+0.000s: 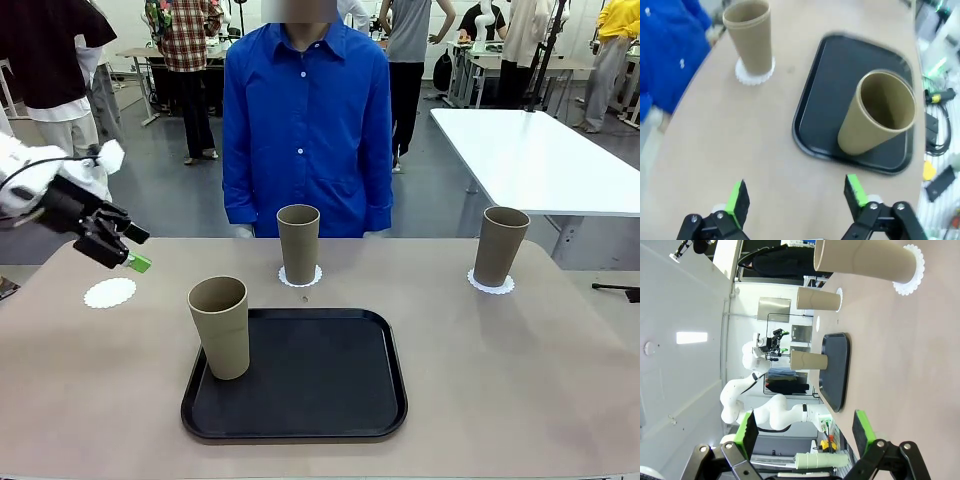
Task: Place coasters on the table and set cups on them.
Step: Take one Reusable plastic cup from the Flat Tray and place it on a coaster set by the human.
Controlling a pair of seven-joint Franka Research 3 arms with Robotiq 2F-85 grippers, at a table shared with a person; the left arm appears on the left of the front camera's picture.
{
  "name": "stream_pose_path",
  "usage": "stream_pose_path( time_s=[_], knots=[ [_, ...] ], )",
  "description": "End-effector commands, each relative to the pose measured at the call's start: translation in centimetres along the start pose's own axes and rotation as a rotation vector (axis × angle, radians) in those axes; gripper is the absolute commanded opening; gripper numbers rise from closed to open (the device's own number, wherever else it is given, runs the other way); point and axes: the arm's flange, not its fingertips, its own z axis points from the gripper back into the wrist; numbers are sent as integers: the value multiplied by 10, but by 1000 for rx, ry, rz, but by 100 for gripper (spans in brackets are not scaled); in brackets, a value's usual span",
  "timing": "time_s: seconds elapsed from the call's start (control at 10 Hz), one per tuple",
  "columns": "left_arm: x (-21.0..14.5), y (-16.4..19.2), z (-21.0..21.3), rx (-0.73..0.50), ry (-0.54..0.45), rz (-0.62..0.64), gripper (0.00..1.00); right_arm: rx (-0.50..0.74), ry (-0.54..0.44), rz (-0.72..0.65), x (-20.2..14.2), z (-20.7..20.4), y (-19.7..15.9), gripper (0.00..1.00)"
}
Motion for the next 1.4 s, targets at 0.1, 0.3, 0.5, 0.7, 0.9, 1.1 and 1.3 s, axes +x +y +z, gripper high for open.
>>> stream_pose_path(
  time_s=[0.1, 0.3, 0.5, 0.7, 0.9, 1.1, 1.3],
  knots=[
    [-47, 12, -31, -273, -397, -104, 100, -9, 5, -7, 0, 0, 0, 100],
    [-60, 11, -50, -328, -460, -96, 100, -9, 5, -7, 0, 0, 0, 100],
    [-70, 19, -64, -314, -445, -65, 100, -9, 5, -7, 0, 0, 0, 100],
    [-78, 23, -73, -328, -450, -49, 100, -9, 5, -7, 0, 0, 0, 100],
    [-83, 25, -78, -337, -451, -73, 100, -9, 5, -7, 0, 0, 0, 100],
    [-84, 19, -79, -354, -421, -109, 100, -9, 5, -7, 0, 0, 0, 100],
    [-80, 23, -78, -356, -440, -51, 100, -9, 5, -7, 0, 0, 0, 100]
  ],
)
